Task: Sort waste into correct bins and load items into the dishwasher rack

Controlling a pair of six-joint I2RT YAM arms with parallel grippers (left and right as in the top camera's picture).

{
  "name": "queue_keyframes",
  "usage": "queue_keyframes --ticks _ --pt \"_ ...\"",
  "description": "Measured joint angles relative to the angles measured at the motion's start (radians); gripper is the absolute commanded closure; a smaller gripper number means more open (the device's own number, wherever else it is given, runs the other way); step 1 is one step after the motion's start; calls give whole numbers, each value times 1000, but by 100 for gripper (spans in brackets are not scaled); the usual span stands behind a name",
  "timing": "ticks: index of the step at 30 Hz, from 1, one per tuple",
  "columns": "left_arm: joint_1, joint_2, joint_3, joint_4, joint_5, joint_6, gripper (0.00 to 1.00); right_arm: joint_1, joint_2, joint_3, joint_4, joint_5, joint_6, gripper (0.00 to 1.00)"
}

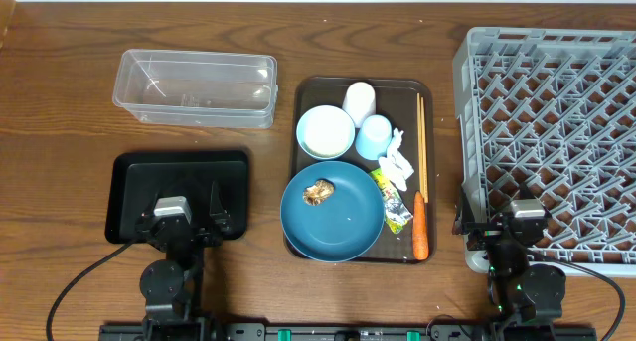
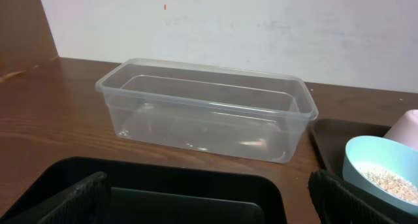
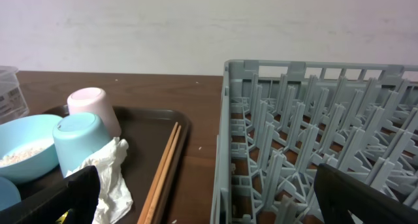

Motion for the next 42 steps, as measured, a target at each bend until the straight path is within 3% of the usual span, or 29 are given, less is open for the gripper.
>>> queue_keyframes --ticks 38,42 --pt "0 0 0 0 0 0 2 0 0 0 0 0 0 1" --pt "0 0 0 4 83 -102 2 0 0 0 0 0 0 1"
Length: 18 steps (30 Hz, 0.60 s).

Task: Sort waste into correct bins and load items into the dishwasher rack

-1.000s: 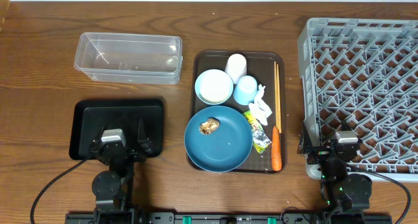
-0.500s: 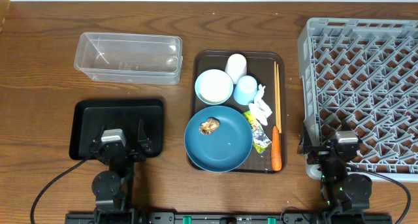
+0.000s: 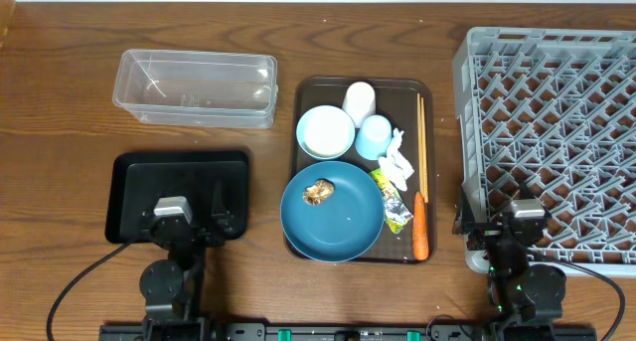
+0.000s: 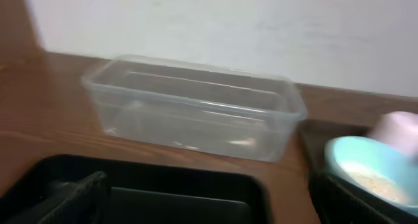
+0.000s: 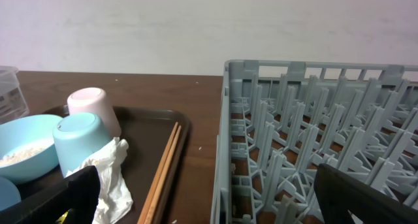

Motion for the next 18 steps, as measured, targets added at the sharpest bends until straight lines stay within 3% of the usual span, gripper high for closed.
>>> queue_keyframes --ticks 8,13,18 --pt "-1 10 -5 53 371 -431 2 0 0 0 0 0 0 1" --pt "-2 14 -13 181 552 -528 2 0 0 0 0 0 3 1" --pt "-2 33 68 125 612 -538 2 0 0 0 0 0 3 1"
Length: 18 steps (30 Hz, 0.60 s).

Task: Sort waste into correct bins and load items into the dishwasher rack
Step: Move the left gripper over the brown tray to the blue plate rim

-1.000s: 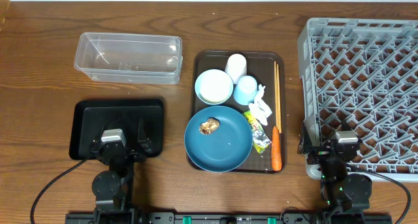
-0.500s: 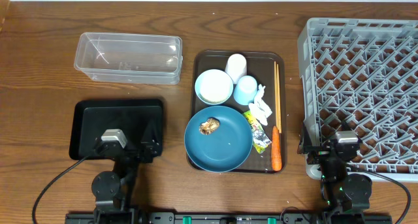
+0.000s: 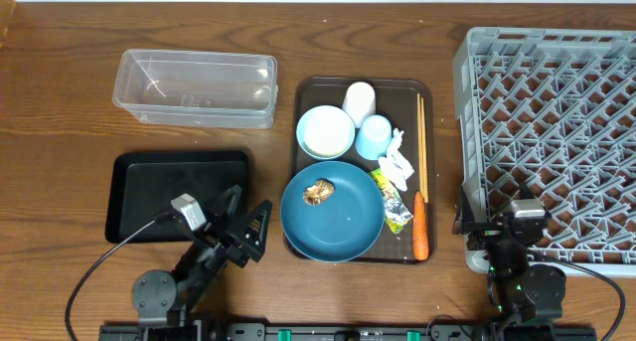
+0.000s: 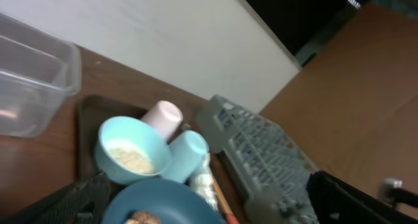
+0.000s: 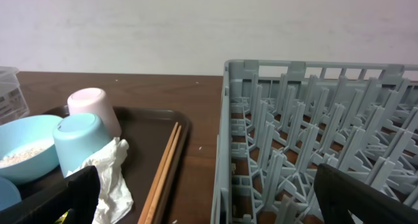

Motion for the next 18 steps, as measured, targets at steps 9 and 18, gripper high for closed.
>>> queue_keyframes --ticks 9,18 --pt "0 322 435 -377 50 102 2 0 0 0 0 0 0 1" --pt "-99 741 912 -919 47 343 2 0 1 0 0 0 0 1"
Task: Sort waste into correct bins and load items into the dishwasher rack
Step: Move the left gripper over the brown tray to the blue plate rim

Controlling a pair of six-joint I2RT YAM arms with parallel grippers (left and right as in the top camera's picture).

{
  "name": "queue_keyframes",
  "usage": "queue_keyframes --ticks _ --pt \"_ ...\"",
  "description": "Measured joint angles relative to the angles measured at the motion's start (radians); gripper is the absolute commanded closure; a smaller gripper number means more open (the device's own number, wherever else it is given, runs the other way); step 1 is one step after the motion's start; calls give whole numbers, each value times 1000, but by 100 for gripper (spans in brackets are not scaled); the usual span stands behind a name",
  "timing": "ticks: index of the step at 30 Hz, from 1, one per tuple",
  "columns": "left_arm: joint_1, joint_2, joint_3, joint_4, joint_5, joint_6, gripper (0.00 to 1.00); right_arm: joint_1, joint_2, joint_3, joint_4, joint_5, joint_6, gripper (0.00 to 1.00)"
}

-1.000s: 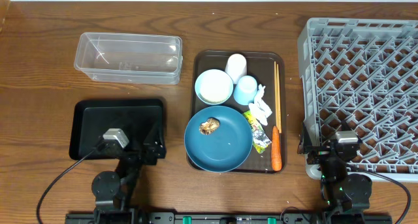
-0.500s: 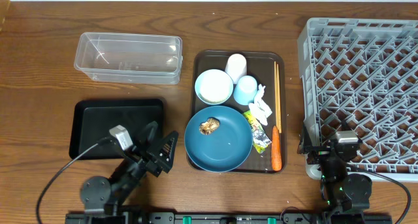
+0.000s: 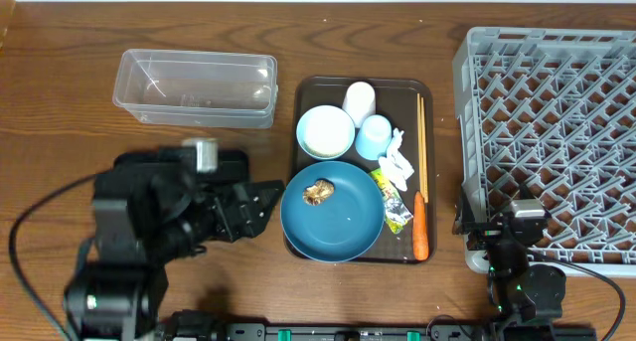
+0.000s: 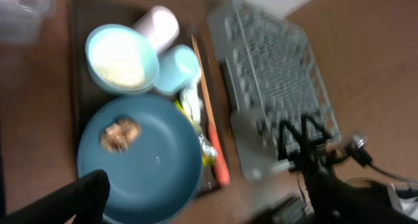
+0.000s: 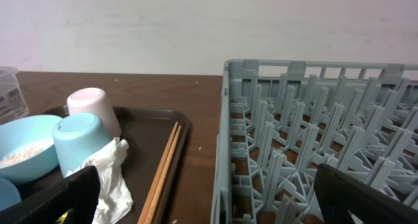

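Observation:
A dark tray (image 3: 409,87) holds a blue plate (image 3: 343,222) with a food scrap (image 3: 319,191), a pale blue bowl (image 3: 325,131), a pink cup (image 3: 359,99), a light blue cup (image 3: 375,136), a white tissue (image 3: 397,162), a wrapper (image 3: 394,204), chopsticks (image 3: 421,142) and a carrot (image 3: 420,227). My left gripper (image 3: 263,207) hangs open and empty just left of the plate, looking down on it. My right gripper (image 3: 502,244) rests open at the near left corner of the grey dishwasher rack (image 3: 556,132).
A clear plastic bin (image 3: 194,87) stands at the back left. A black bin (image 3: 129,167) lies in front of it, largely covered by my raised left arm. The rack fills the right side of the table.
My left arm has risen and now stands over the black bin. Its camera looks steeply down on the tray instead of across it. The right arm has not moved.
Both arms rested at the front edge, the left facing the clear bin over the black bin. The left view then shifted slightly. Then the left gripper pointed right toward the tray, and now it is raised beside the blue plate. Nothing on the tray has moved.

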Motion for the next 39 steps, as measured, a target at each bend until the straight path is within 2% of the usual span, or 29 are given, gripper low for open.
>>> queue_keyframes --ticks 4,11,16,24,39 --pt "-132 114 100 -109 -79 53 2 0 0 0 0 0 0 1" --pt "-432 211 116 -130 -338 84 2 0 0 0 0 0 0 1" --pt "-564 282 116 -117 -422 85 2 0 0 0 0 0 0 1" --pt "-660 417 116 -44 -456 6 2 0 0 0 0 0 0 1" --pt "-789 727 116 -23 -537 -95 2 0 0 0 0 0 0 1"
